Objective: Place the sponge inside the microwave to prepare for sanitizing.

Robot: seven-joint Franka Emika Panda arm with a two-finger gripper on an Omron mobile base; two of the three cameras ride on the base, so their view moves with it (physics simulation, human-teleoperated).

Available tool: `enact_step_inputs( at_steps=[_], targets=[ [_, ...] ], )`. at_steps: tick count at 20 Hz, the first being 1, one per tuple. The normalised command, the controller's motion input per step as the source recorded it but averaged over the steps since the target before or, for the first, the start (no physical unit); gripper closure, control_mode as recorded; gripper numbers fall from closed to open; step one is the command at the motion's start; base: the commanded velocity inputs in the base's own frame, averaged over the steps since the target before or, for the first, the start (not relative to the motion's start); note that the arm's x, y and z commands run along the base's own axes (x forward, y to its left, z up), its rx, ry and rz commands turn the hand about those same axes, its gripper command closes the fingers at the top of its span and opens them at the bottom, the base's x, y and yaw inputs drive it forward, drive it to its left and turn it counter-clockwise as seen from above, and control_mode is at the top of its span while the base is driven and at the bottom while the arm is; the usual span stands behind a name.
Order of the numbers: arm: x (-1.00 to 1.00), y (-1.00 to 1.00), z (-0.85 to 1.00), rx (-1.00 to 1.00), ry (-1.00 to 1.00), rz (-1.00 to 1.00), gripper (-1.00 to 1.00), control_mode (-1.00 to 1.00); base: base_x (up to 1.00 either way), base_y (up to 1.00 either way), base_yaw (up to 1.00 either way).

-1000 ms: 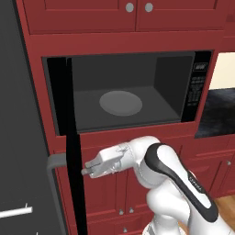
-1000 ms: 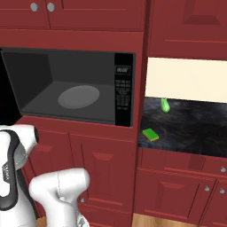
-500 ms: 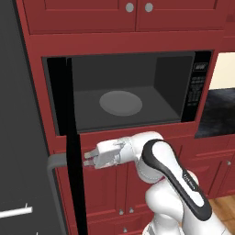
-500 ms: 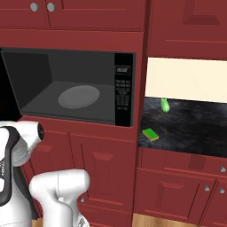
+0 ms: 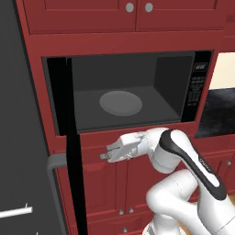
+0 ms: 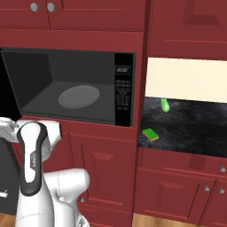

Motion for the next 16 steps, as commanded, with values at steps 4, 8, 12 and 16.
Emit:
enact_step_inputs(
  at_steps=[4,8,12,16],
  targets=[
    [-0.10,-0.61,0.07,0.09,0.01,0.00,-1.00,-1.00,0.00,0.00,0.00],
    [-0.03,-0.63,0.13,0.03,0.04,-0.06,-1.00,-1.00,0.00,0.00,0.00],
    [0.00,-0.61,0.14,0.00,0.03,-0.06,-1.00,-1.00,0.00,0.00,0.00],
    [-0.02,-0.63,0.13,0.00,0.03,-0.02,-1.00,-1.00,0.00,0.00,0.00]
  ],
)
